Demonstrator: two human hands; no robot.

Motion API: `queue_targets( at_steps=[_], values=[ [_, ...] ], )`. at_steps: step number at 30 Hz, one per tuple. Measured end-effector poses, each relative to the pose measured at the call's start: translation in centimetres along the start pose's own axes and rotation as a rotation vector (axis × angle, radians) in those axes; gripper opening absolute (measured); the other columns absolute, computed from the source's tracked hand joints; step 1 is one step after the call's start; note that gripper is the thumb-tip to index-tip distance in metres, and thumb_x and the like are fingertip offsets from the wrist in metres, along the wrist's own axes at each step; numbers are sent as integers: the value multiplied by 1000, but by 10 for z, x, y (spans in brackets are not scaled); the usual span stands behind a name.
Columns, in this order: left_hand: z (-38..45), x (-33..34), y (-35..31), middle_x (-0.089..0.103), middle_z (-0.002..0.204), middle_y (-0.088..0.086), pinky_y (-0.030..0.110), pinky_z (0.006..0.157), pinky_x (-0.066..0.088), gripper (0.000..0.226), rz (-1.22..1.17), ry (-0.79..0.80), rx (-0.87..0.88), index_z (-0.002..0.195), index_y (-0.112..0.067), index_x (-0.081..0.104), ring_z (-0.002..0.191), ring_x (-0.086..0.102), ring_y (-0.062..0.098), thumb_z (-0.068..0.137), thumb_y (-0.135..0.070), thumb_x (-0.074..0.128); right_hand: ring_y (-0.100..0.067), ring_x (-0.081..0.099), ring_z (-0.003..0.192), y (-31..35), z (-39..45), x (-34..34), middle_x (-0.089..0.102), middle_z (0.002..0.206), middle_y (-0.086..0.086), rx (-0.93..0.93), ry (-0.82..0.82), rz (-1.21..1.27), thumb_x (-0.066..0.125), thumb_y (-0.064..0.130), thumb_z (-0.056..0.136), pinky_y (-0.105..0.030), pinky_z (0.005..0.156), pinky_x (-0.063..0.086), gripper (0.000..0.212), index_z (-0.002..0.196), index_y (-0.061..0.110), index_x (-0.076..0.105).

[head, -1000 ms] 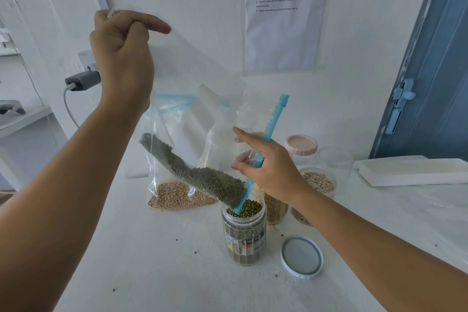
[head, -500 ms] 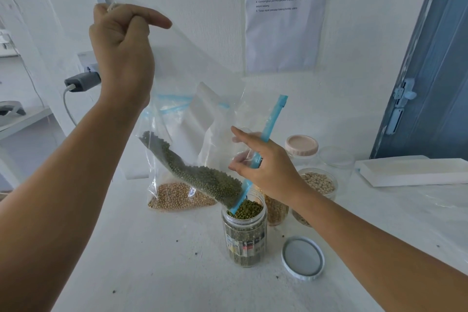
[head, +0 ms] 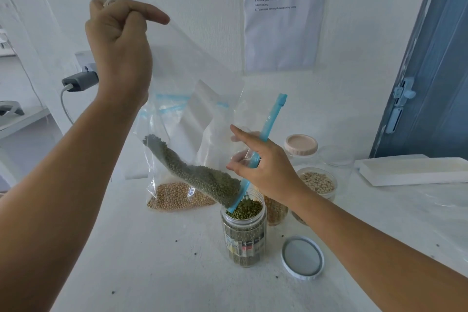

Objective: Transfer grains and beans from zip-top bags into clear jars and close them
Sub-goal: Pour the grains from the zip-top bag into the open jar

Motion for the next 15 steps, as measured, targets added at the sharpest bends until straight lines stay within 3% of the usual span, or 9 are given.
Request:
queue_targets(
  at_steps=[3, 15],
  values=[
    [0, 0, 1, 57, 94, -16, 33, 88, 49, 52, -5, -3, -7, 73, -38, 82, 102, 56, 16, 78, -5, 43, -15, 73, 94, 0, 0, -1, 62, 131, 6, -3, -2, 1, 82, 7, 87, -24, 95, 58, 77, 154, 25, 48],
    [-1, -3, 1, 59, 91, -21, 33, 88, 50, 53, -8, -3, -3, 73, -39, 82, 102, 56, 12, 78, -5, 42, -16, 73, 94, -1, 1, 0, 62, 131, 6, 2, -2, 3, 83, 8, 86, -31, 95, 60, 78, 154, 25, 49]
  ],
)
Point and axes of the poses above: each hand's wrist, its own z-axis towards the middle knuckle, its own x-axis out of the palm, y = z × x, the point moved 10 cm from there along z, towards the middle knuckle
